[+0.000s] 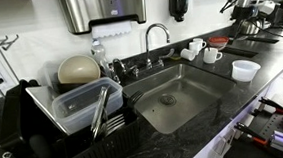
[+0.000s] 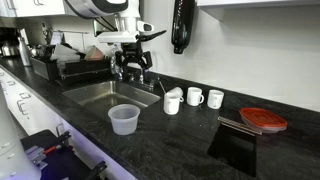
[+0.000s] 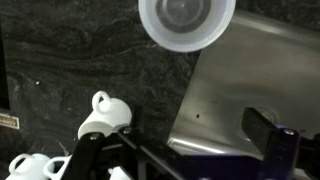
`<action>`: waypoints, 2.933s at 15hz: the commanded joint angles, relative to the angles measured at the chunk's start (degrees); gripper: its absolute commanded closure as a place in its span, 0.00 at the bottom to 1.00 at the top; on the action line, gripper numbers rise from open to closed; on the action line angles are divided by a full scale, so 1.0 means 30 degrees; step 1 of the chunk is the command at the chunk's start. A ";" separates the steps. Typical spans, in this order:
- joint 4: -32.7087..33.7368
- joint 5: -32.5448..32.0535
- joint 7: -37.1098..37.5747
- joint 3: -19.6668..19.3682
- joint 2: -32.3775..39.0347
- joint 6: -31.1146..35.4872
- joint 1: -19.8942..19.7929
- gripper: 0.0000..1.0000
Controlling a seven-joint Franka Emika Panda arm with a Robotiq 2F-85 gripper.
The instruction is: Move the spoon from the white cup and put it on the dish rack then put the same cup in the sink
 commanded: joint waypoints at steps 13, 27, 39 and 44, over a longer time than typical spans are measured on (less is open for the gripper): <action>0.0739 -0.2686 0.2781 0.1732 0.1847 0.3234 -0.1195 0.00; 0.4429 -0.8754 0.7680 0.2484 0.7493 0.4892 -0.2193 0.00; 0.6308 -0.8361 0.8132 0.2158 1.0278 0.4805 -0.1601 0.28; 0.6563 -0.8330 0.8348 0.2086 1.0659 0.4825 -0.1446 0.52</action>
